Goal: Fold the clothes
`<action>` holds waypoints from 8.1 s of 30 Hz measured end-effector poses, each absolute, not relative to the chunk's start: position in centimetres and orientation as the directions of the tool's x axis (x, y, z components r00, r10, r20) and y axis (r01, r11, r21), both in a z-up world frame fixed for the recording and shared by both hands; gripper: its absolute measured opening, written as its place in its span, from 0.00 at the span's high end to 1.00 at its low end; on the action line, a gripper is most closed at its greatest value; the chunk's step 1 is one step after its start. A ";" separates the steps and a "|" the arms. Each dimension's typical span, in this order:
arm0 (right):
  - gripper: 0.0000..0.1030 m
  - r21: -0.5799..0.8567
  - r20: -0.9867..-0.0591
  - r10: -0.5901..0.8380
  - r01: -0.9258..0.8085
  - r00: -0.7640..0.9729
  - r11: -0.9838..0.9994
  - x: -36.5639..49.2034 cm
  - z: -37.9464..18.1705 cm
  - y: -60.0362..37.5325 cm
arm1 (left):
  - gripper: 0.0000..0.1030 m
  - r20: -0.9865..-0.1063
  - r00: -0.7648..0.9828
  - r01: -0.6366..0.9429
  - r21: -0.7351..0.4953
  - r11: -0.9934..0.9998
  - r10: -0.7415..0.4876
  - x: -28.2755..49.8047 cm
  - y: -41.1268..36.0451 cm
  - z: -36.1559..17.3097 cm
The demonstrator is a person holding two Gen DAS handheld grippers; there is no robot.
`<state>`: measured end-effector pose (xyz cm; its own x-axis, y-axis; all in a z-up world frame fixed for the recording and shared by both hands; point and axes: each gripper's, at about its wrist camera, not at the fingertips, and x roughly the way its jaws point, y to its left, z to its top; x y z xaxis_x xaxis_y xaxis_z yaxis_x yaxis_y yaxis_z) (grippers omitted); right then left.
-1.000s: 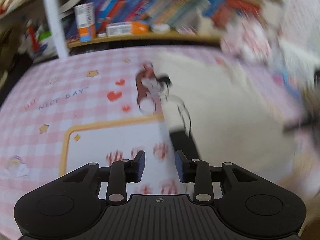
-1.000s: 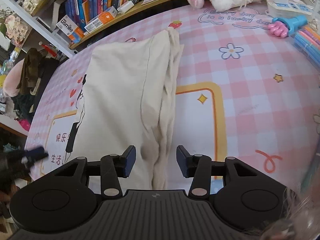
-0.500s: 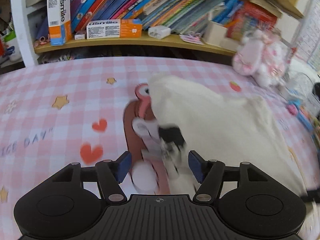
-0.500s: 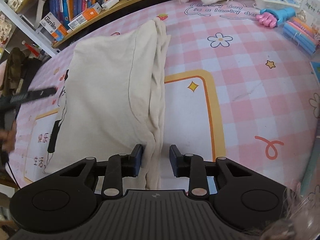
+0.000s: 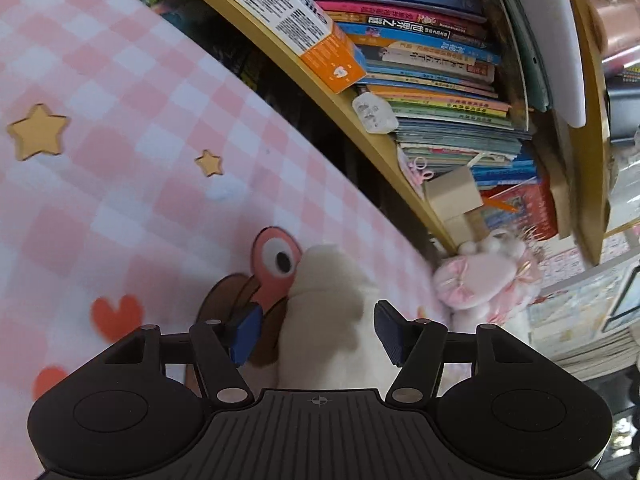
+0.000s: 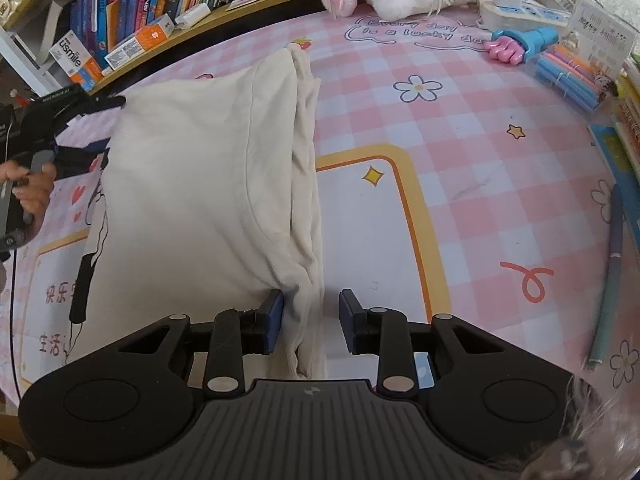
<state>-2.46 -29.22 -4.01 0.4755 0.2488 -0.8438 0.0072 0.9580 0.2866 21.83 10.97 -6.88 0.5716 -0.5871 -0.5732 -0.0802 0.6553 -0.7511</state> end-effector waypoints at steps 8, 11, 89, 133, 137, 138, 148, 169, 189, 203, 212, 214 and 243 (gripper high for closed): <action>0.72 0.275 -0.850 0.217 0.052 0.481 0.960 -2.6 -4.0 -28.9 | 0.85 -0.620 0.614 0.132 -0.528 0.839 -0.488 22.4 7.3 -3.8; 0.71 0.267 -0.852 0.207 0.059 0.481 0.962 -2.6 -4.0 -28.8 | 0.77 -0.605 0.667 0.270 -0.348 0.898 -0.435 21.8 4.5 -2.1; 0.91 0.728 -0.648 0.684 0.008 0.337 0.686 -2.2 -5.1 -35.2 | 0.10 -0.690 0.708 0.347 0.158 0.925 -0.148 -8.7 -5.6 -0.3; 0.24 -0.051 -0.764 0.460 -0.754 0.452 0.655 -7.6 1.3 -27.5 | 0.09 -0.694 0.714 0.448 0.349 0.823 -0.093 -6.1 -10.2 -2.5; 0.23 -0.327 -0.736 0.423 -0.825 0.529 0.462 -10.0 -0.1 -24.6 | 0.09 -0.707 0.699 0.449 0.317 0.836 -0.108 -5.8 -9.9 -2.3; 0.21 -0.397 -0.724 0.407 -0.819 0.556 0.413 -10.5 -0.8 -23.9 | 0.09 -0.707 0.699 0.450 0.316 0.835 -0.109 -5.9 -9.9 -2.3; 0.83 -0.571 -0.693 0.363 -0.782 0.623 0.252 -10.7 -3.3 -22.1 | 0.09 -0.671 0.739 0.483 0.467 0.741 -0.060 -8.7 -10.1 -3.8; 0.78 -0.576 -0.701 0.322 -0.772 0.636 0.270 -10.5 -3.3 -22.9 | 0.67 -0.603 0.797 0.524 0.698 0.488 0.008 -11.6 -7.7 -6.0; 0.91 -0.106 -0.828 0.467 -0.903 0.312 0.415 -10.2 4.8 -27.1 | 0.93 -0.788 0.568 0.717 0.332 0.612 -0.238 -13.0 -5.2 5.2; 0.92 -0.176 -0.685 0.520 -0.809 0.510 0.561 -4.9 11.3 -27.9 | 0.92 -0.642 0.749 0.500 0.381 0.778 -0.167 -2.6 -5.0 9.3; 0.92 -0.163 -0.709 0.476 -0.778 0.520 0.607 1.9 8.7 -27.2 | 0.90 -0.690 0.702 0.512 0.317 0.798 -0.175 3.4 -4.7 7.1; 0.92 -0.158 -0.721 0.467 -0.777 0.513 0.609 3.3 8.1 -27.0 | 0.86 -0.704 0.690 0.519 0.315 0.795 -0.171 4.5 -4.6 6.4; 0.56 0.399 -0.676 0.425 -0.186 0.602 0.898 7.2 0.1 -33.4 | 0.69 -0.635 0.589 0.240 -0.454 0.858 -0.500 11.7 5.5 -1.7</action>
<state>7.20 -33.41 0.08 0.6018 0.4249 -0.6762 -0.1860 0.8980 0.3987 11.68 5.51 -1.68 0.5888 -0.5005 -0.6347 0.2397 0.8580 -0.4542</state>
